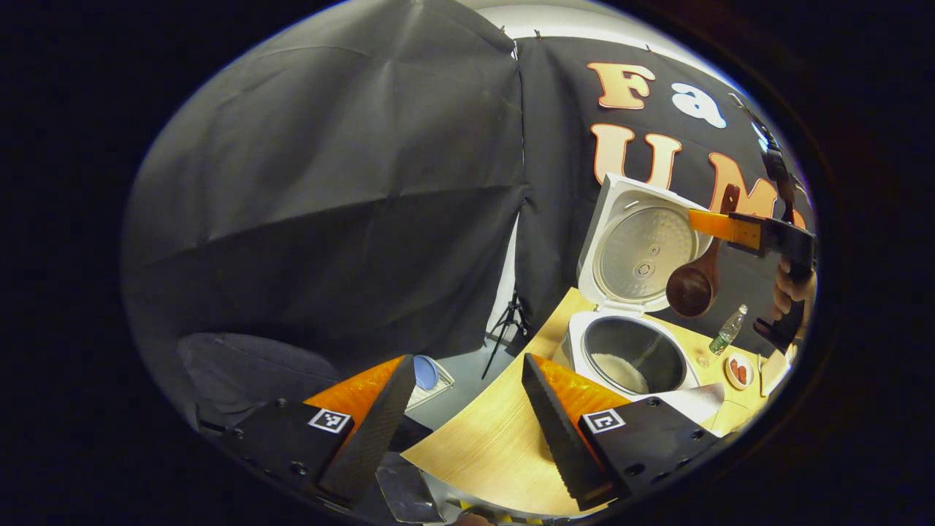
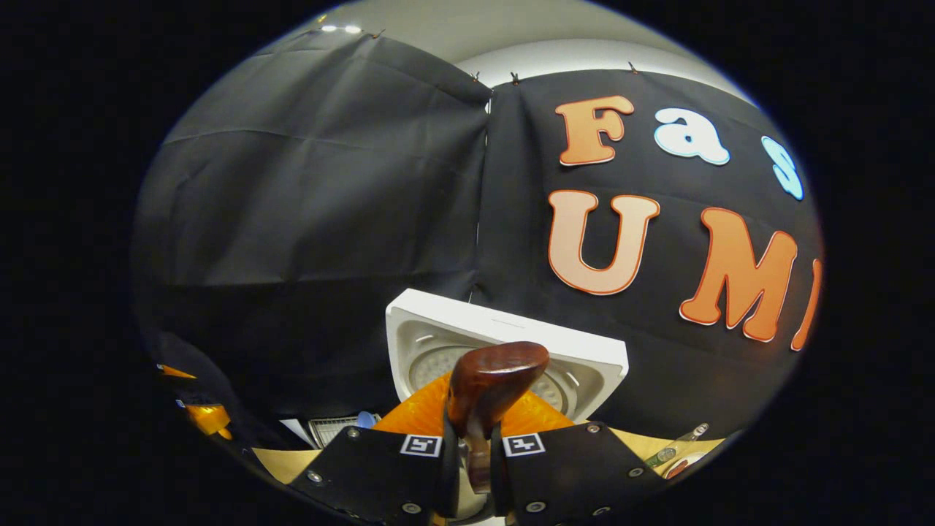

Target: Close the left gripper, press the button to open the rice cooker; take a wooden spoon from the chopstick holder with the right hand, scoop a spoonful of rice and pour it into the rice cooker, then put the wooden spoon back into the chopstick holder.

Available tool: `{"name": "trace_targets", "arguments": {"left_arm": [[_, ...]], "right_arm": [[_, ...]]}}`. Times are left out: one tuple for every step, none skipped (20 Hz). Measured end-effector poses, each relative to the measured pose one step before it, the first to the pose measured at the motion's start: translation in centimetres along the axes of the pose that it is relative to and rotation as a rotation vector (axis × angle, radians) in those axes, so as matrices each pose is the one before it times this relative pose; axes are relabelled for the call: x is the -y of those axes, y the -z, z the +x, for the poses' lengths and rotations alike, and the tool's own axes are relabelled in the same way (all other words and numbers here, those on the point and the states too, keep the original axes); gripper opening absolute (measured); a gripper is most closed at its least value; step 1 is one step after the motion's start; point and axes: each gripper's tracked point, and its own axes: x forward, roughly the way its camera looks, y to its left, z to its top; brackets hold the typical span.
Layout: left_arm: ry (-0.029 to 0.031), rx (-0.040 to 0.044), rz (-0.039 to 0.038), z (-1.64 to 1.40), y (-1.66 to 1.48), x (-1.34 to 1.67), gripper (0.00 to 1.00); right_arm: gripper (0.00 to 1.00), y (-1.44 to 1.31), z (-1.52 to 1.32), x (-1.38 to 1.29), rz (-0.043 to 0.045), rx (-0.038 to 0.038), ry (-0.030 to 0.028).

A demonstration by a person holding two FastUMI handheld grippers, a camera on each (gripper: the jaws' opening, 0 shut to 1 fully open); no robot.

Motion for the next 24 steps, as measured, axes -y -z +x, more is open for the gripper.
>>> {"name": "trace_targets", "arguments": {"left_arm": [[-0.00313,0.00345,0.00472,-0.174,-0.05,-0.092,0.99],[0.0005,0.00452,0.00557,-0.119,-0.178,0.122,0.99],[0.0011,0.00631,0.00371,-0.108,-0.052,0.129,0.99],[0.00361,0.0093,0.00477,-0.244,-0.227,0.271,0.99],[0.00108,0.00748,0.00552,-0.205,-0.193,0.354,0.99],[0.00598,0.00883,0.00292,-0.168,-0.423,0.528,0.99],[0.01027,0.00735,0.00217,-0.387,-0.312,0.854,0.99],[0.00844,0.01183,0.00357,-0.3,-0.32,0.802,0.99],[0.00899,0.01071,0.00643,-0.417,-0.424,0.917,0.99],[0.0083,0.00761,0.0047,-0.278,-0.405,1.133,0.99],[0.0174,0.00069,-0.00355,-0.269,-0.078,1.23,0.99],[0.02505,-0.01284,-0.01824,-0.303,0.14,1.486,1.0],[0.02819,-0.00954,-0.02197,-0.141,0.13,1.589,0.99],[0.02149,-0.00268,-0.01118,-0.329,-0.087,1.504,0.99],[0.01802,0.001,-0.00266,-0.155,0.027,1.425,1.0],[0.01107,0.00145,0.00622,-0.162,-0.134,1.318,1.0],[0.01071,0.00522,0.00926,-0.182,0.077,1.104,1.0],[0.01336,-0.00126,0.00934,-0.091,-0.174,1.234,1.0],[0.01525,-0.0092,0.00956,-0.109,0.329,1.321,0.99],[0.01617,-0.00721,0.0066,-0.042,0.085,1.343,1.0],[0.0154,0.00372,0.00419,-0.149,-0.326,1.236,1.0],[0.01527,0.00175,0.00811,-0.092,-0.193,1.281,0.99],[0.00923,0.00317,0.01012,-0.033,-0.033,1.062,0.99],[0.01445,0.00228,0.00836,-0.091,-0.038,1.167,0.99]], "right_arm": [[0.16,-0.186,-0.192,-0.015,0.00018,0.00471,-0.00425],[0.16,0.056,-0.109,0.12,0.01352,0.00071,-0.00217],[0.17,0.022,-0.243,0.359,0.02864,-0.00489,-0.0004],[0.16,-0.003,-0.487,0.392,0.04674,-0.00466,0.00121],[0.16,-0.064,-0.627,0.461,0.05471,-0.00254,-0.00201],[0.17,-0.165,-0.811,0.863,0.05258,-0.00249,0.00258],[0.17,-0.317,-0.851,1.146,0.04534,-0.00024,0.007],[0.16,-0.276,-0.955,1.355,0.04307,0.00054,0.00921],[0.16,-0.272,-1.024,1.47,0.04897,0.00392,0.01069],[0.16,-0.153,-0.979,1.209,0.04929,-0.00085,0.00595],[0.16,-0.124,-1.189,1.419,0.04604,-0.00037,0.00955],[0.17,-0.176,-1.153,1.469,0.03624,-0.00013,0.01207],[0.16,-0.198,-1.373,1.805,0.0246,0.00133,0.01904],[0.16,-0.09,-1.24,1.912,0.01823,0.00118,0.02323],[0.16,-0.048,-1.263,1.95,0.01414,-0.0027,0.02263],[0.16,0.138,-1.25,1.677,0.01308,-0.00239,0.02379],[0.16,0.152,-1.209,1.829,0.01082,-0.00101,0.02251],[0.17,0.061,-1.284,1.925,0.00957,0.00194,0.02657],[0.16,0.038,-1.212,1.947,0.00911,-0.00096,0.02967],[0.16,-0.085,-1.405,1.593,0.01008,0.00076,0.02819],[0.17,0.024,-1.117,1.783,0.00706,0.00198,0.02548],[0.17,0.044,-0.903,1.808,0.00819,0.00434,0.02852],[0.17,0.028,-0.817,1.871,0.00865,0.00188,0.02692],[0.16,0.066,-0.868,1.835,0.01174,0.00233,0.02742]]}}
